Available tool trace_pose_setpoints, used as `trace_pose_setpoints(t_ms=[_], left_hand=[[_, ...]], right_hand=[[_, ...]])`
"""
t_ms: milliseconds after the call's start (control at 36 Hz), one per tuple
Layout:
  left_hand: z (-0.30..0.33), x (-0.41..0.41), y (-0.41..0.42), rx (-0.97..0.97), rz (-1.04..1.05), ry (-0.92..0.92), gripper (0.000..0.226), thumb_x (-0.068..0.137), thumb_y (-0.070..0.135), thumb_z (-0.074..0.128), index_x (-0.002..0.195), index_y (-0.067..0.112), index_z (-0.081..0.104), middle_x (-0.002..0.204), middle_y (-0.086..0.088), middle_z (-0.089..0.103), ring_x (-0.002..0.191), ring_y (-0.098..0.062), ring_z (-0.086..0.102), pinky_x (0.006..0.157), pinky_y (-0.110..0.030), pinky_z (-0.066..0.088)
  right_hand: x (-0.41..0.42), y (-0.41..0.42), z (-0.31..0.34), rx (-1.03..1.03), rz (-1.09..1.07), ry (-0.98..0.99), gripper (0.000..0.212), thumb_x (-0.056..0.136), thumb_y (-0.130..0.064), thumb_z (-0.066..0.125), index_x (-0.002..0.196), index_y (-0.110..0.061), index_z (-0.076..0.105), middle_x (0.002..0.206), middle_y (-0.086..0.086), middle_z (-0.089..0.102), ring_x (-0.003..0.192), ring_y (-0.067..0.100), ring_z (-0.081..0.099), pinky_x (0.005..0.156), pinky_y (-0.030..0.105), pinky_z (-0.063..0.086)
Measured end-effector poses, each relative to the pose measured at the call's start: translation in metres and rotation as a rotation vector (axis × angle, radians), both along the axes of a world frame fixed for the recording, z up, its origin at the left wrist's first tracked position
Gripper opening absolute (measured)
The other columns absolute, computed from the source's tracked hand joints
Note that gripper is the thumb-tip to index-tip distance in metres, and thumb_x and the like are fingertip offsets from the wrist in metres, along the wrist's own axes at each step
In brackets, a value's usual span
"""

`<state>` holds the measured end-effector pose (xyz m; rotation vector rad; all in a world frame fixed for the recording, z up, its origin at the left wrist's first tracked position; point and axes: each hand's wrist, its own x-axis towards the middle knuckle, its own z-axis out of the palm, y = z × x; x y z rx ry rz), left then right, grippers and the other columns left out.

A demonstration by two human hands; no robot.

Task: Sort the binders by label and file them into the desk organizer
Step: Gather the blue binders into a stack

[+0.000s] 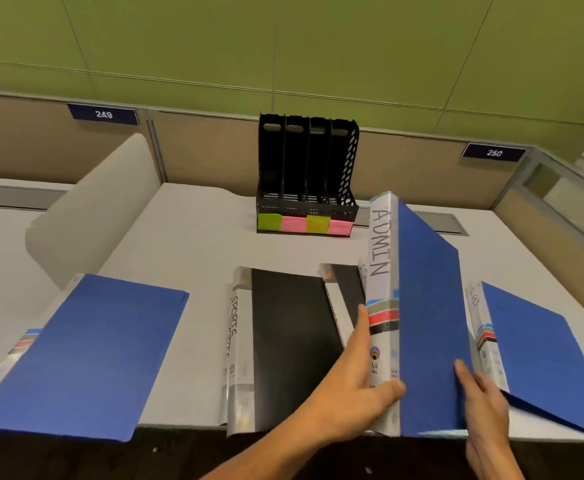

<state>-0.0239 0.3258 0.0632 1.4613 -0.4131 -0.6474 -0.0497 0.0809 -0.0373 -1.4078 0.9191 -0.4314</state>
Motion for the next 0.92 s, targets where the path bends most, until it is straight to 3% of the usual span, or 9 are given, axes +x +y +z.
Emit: trace_pose_setpoints(t_ms=[111, 194, 306, 500, 667, 750, 833, 861, 917], left_hand=[[0.000, 0.011, -0.050, -0.035, 0.039, 0.029, 0.094, 0.096, 0.024, 0.064, 0.130, 0.078, -0.006, 0.138, 0.020, 0.048, 0.122, -0.004, 0.060, 0.093, -0.031, 0.058], [-0.002, 0.018, -0.084, -0.014, 0.088, 0.010, 0.094, 0.097, 0.027, 0.063, 0.138, 0.070, -0.010, 0.149, 0.013, 0.039, 0.124, -0.012, 0.060, 0.084, -0.023, 0.059], [-0.016, 0.031, -0.117, 0.047, 0.136, 0.042, 0.093, 0.098, 0.022, 0.061, 0.151, 0.052, -0.010, 0.148, 0.006, 0.044, 0.117, -0.013, 0.065, 0.081, -0.025, 0.060], [-0.033, 0.066, -0.142, 0.164, 0.161, 0.099, 0.068, 0.096, 0.011, 0.054, 0.144, 0.045, 0.021, 0.132, 0.007, 0.059, 0.106, -0.009, 0.069, 0.074, -0.018, 0.058], [-0.062, 0.102, -0.142, 0.262, 0.163, 0.179, 0.065, 0.090, 0.008, 0.053, 0.145, 0.030, 0.026, 0.128, 0.000, 0.064, 0.105, -0.019, 0.072, 0.087, -0.037, 0.061], [-0.073, 0.112, -0.144, 0.293, 0.157, 0.184, 0.074, 0.084, 0.012, 0.051, 0.150, 0.031, 0.023, 0.143, 0.002, 0.054, 0.134, -0.026, 0.052, 0.111, -0.052, 0.044], [-0.086, 0.119, -0.148, 0.310, 0.121, 0.206, 0.079, 0.079, 0.011, 0.048, 0.150, 0.031, 0.019, 0.148, 0.015, 0.045, 0.137, 0.000, 0.044, 0.112, -0.028, 0.043], [-0.091, 0.122, -0.149, 0.299, 0.096, 0.204, 0.073, 0.080, 0.006, 0.047, 0.144, 0.033, 0.022, 0.137, 0.022, 0.048, 0.120, 0.014, 0.053, 0.095, -0.012, 0.049], [-0.100, 0.128, -0.152, 0.282, 0.088, 0.213, 0.075, 0.085, -0.002, 0.047, 0.143, 0.036, 0.019, 0.121, 0.030, 0.045, 0.099, 0.016, 0.059, 0.068, 0.001, 0.047]], right_hand=[[0.007, -0.052, 0.006, -0.070, 0.041, 0.003, 0.041, 0.090, -0.047, 0.069, 0.125, -0.025, 0.064, 0.114, -0.004, 0.071, 0.101, 0.019, 0.068, 0.070, 0.032, 0.056], [0.013, -0.084, 0.014, -0.136, 0.049, 0.004, 0.048, 0.092, -0.039, 0.069, 0.135, -0.021, 0.058, 0.107, -0.019, 0.065, 0.091, 0.003, 0.062, 0.074, 0.027, 0.049], [0.021, -0.127, 0.016, -0.208, 0.076, 0.062, 0.051, 0.093, -0.037, 0.069, 0.139, -0.020, 0.056, 0.129, -0.010, 0.061, 0.113, 0.017, 0.061, 0.096, 0.043, 0.051], [0.044, -0.161, 0.006, -0.222, 0.189, 0.136, 0.037, 0.096, -0.027, 0.066, 0.131, -0.019, 0.060, 0.116, -0.002, 0.068, 0.092, 0.011, 0.065, 0.068, 0.032, 0.051], [0.069, -0.163, -0.021, -0.235, 0.255, 0.256, 0.041, 0.096, -0.016, 0.065, 0.137, -0.013, 0.056, 0.122, 0.007, 0.066, 0.098, 0.027, 0.064, 0.075, 0.039, 0.053], [0.080, -0.167, -0.033, -0.255, 0.255, 0.311, 0.043, 0.096, -0.013, 0.064, 0.138, -0.012, 0.056, 0.121, 0.008, 0.065, 0.101, 0.030, 0.062, 0.080, 0.041, 0.052], [0.090, -0.173, -0.042, -0.287, 0.276, 0.383, 0.039, 0.095, -0.011, 0.063, 0.134, -0.011, 0.058, 0.121, 0.008, 0.065, 0.101, 0.029, 0.062, 0.084, 0.044, 0.053], [0.093, -0.175, -0.045, -0.306, 0.287, 0.412, 0.039, 0.095, -0.012, 0.063, 0.133, -0.011, 0.059, 0.123, 0.010, 0.065, 0.102, 0.030, 0.062, 0.087, 0.047, 0.054], [0.100, -0.178, -0.048, -0.358, 0.314, 0.466, 0.040, 0.094, -0.014, 0.063, 0.134, -0.013, 0.058, 0.125, 0.010, 0.064, 0.104, 0.029, 0.061, 0.092, 0.049, 0.053]])
